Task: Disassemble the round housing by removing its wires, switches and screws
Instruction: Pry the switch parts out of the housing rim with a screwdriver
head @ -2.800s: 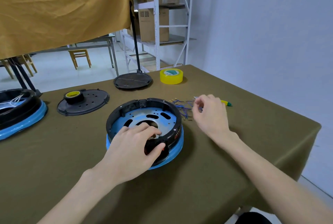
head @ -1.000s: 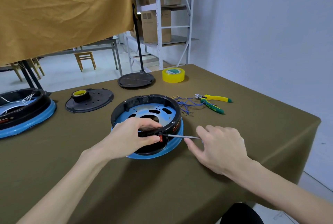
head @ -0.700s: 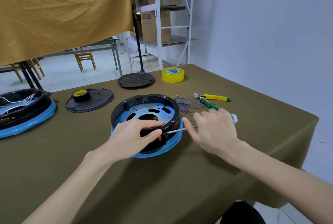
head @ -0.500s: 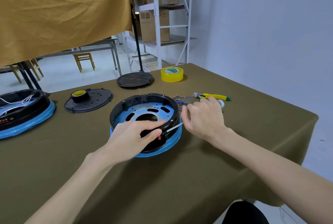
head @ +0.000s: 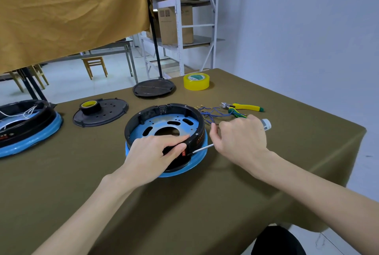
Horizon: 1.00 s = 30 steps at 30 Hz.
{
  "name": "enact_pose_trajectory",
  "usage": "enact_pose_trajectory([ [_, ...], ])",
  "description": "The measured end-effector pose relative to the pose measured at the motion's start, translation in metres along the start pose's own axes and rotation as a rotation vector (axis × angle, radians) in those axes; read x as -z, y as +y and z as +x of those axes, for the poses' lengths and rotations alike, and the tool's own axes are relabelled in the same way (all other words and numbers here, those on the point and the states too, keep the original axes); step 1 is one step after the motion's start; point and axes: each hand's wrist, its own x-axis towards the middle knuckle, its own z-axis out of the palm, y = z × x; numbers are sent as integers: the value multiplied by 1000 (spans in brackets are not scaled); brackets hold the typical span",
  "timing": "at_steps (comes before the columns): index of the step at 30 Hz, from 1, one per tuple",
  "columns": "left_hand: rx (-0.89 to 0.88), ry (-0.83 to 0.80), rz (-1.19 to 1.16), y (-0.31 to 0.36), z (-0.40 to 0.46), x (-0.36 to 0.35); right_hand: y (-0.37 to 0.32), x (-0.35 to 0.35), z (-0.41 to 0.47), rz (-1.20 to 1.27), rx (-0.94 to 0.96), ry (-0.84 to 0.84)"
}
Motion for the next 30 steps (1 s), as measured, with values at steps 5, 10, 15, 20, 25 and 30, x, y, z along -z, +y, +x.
enact_pose_trajectory([
  [5, 68, 55, 14, -2, 1, -5, -2, 11, -7, 55, -115, -61],
  [10, 78, -74, -52, -11, 5, 1, 1, 20, -8, 7, -156, -121],
  [15, 81, -142, -77, -15, 6, 5, -1, 25, -7, -41, -134, -149],
  [20, 70, -129, -78, -16, 5, 2, -4, 25, -10, 10, -135, -144],
  [25, 77, -111, -87, -12, 5, 2, -4, 22, -9, 42, -139, -61],
  [30, 49, -112, -56, -4, 2, 3, 0, -1, 8, 142, -38, -71],
])
